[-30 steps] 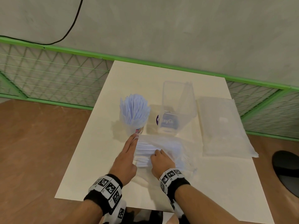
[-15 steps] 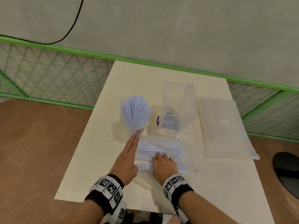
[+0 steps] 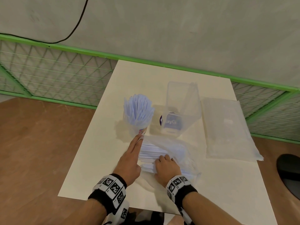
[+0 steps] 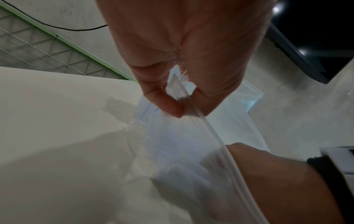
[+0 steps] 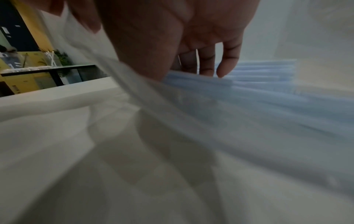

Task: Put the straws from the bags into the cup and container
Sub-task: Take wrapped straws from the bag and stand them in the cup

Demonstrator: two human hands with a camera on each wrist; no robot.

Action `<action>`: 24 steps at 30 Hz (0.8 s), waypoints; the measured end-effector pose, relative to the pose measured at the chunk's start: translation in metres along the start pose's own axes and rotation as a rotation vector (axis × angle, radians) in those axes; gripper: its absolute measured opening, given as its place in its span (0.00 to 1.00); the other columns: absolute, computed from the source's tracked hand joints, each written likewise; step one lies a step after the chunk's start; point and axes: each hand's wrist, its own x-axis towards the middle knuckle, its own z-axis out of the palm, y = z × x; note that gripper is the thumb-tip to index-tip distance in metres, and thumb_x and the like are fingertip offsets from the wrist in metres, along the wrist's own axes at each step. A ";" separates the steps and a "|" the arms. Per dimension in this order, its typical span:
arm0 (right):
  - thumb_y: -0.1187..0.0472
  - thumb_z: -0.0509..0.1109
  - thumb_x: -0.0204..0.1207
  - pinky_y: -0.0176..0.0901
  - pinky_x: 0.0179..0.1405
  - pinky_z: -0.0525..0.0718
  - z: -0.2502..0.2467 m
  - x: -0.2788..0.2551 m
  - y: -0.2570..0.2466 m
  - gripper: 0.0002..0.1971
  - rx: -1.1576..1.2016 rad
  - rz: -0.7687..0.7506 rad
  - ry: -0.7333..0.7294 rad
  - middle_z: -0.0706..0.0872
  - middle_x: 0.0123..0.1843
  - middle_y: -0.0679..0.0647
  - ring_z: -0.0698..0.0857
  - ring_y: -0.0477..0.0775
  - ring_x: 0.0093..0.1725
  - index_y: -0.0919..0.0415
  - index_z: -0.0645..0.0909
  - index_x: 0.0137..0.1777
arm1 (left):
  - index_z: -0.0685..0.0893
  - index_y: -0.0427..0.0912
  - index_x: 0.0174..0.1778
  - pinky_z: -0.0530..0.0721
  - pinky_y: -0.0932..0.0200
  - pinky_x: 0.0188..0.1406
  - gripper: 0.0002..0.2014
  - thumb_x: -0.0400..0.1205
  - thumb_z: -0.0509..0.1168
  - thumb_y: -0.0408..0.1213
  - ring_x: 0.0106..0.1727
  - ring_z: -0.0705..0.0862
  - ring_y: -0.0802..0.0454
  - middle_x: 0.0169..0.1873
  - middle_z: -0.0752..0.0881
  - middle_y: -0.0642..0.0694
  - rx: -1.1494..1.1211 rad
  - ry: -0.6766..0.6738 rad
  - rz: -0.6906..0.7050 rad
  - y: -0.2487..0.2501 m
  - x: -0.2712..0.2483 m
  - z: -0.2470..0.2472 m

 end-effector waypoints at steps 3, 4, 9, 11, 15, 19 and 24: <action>0.57 0.58 0.83 0.57 0.73 0.68 -0.004 -0.001 -0.001 0.17 -0.034 -0.016 -0.005 0.78 0.67 0.61 0.71 0.63 0.70 0.64 0.77 0.66 | 0.49 0.53 0.86 0.71 0.80 0.33 0.52 0.69 0.61 0.16 0.65 0.78 0.52 0.83 0.41 0.70 0.005 -0.008 0.002 0.001 0.001 0.001; 0.57 0.59 0.83 0.55 0.72 0.69 -0.005 -0.002 -0.002 0.17 -0.026 -0.025 0.002 0.79 0.66 0.62 0.72 0.63 0.70 0.64 0.76 0.66 | 0.49 0.53 0.86 0.70 0.80 0.34 0.52 0.69 0.61 0.16 0.65 0.78 0.52 0.83 0.41 0.70 0.007 -0.009 0.003 0.001 0.000 0.000; 0.51 0.59 0.79 0.51 0.54 0.78 -0.009 -0.015 0.009 0.18 0.293 0.051 0.107 0.85 0.56 0.56 0.82 0.60 0.57 0.56 0.67 0.66 | 0.52 0.53 0.86 0.71 0.82 0.36 0.52 0.67 0.60 0.14 0.65 0.78 0.53 0.82 0.42 0.72 -0.001 0.009 0.020 -0.002 0.000 -0.002; 0.49 0.60 0.80 0.48 0.47 0.79 -0.013 -0.024 0.016 0.15 0.401 0.068 0.138 0.86 0.53 0.53 0.85 0.58 0.53 0.52 0.68 0.64 | 0.52 0.53 0.86 0.71 0.82 0.38 0.52 0.67 0.59 0.14 0.67 0.77 0.53 0.82 0.42 0.72 -0.003 0.011 0.023 -0.003 0.000 -0.001; 0.48 0.68 0.79 0.40 0.39 0.76 -0.036 -0.042 0.020 0.07 0.749 0.003 0.373 0.83 0.37 0.43 0.82 0.47 0.39 0.49 0.80 0.45 | 0.52 0.52 0.86 0.71 0.84 0.39 0.52 0.68 0.59 0.14 0.70 0.76 0.51 0.83 0.43 0.70 -0.007 0.013 0.025 -0.004 0.002 0.001; 0.61 0.76 0.75 0.28 0.41 0.77 -0.058 -0.058 0.012 0.09 1.230 0.126 0.431 0.86 0.39 0.58 0.83 0.54 0.39 0.65 0.83 0.38 | 0.51 0.52 0.86 0.71 0.82 0.39 0.52 0.67 0.59 0.14 0.74 0.73 0.54 0.83 0.43 0.70 0.006 0.021 0.039 -0.004 0.005 0.002; 0.59 0.78 0.67 0.30 0.43 0.83 -0.052 -0.061 0.016 0.05 1.255 0.245 0.342 0.90 0.43 0.44 0.88 0.43 0.43 0.46 0.88 0.38 | 0.51 0.53 0.86 0.71 0.82 0.35 0.51 0.69 0.60 0.15 0.71 0.76 0.50 0.84 0.43 0.67 0.009 0.005 0.017 -0.001 0.005 0.003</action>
